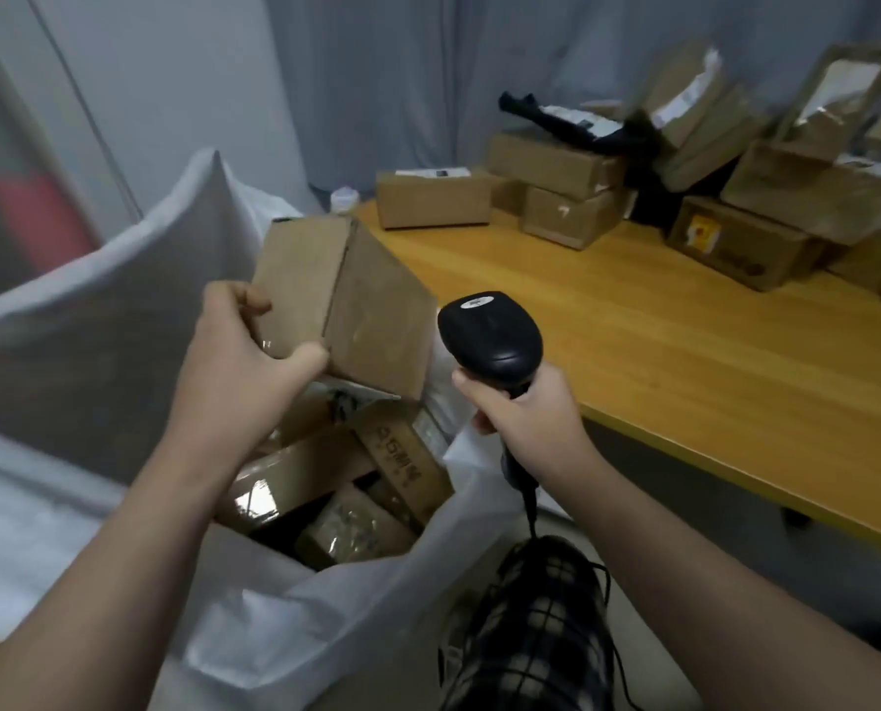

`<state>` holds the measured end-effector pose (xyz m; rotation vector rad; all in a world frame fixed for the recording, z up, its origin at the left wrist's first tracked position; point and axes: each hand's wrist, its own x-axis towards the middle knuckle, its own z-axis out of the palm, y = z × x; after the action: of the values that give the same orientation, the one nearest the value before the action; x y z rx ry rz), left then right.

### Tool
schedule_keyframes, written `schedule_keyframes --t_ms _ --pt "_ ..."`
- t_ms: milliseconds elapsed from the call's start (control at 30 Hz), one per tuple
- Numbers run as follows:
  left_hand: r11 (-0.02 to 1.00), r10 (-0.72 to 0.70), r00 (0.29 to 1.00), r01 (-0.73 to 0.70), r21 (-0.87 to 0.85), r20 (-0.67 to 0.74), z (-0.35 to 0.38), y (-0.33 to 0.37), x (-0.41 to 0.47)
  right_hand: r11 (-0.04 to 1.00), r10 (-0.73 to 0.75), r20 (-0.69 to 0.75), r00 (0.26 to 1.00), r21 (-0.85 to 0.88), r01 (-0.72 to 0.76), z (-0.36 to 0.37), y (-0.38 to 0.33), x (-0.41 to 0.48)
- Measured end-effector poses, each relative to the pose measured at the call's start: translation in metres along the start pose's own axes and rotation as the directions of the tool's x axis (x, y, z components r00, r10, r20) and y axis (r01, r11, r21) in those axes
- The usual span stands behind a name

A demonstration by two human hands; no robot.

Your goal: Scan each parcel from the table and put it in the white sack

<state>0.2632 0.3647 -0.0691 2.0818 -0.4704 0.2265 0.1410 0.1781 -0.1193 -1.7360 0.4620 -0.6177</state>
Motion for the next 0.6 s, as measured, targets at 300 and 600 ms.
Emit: schedule_keyframes --t_ms 300,600 --pt "0.694 0.140 0.948 -0.300 0.655 0.285 0.048 -0.038 0.045 0.994 0.024 -0.035 0.999 -0.108 -0.028 0.056 0.015 0.014" --pt "0.500 -0.079 0.867 -0.392 0.772 0.492 0.094 -0.090 0.066 0.986 0.075 -0.091 0.993 -0.145 -0.088 0.037 0.030 0.024"
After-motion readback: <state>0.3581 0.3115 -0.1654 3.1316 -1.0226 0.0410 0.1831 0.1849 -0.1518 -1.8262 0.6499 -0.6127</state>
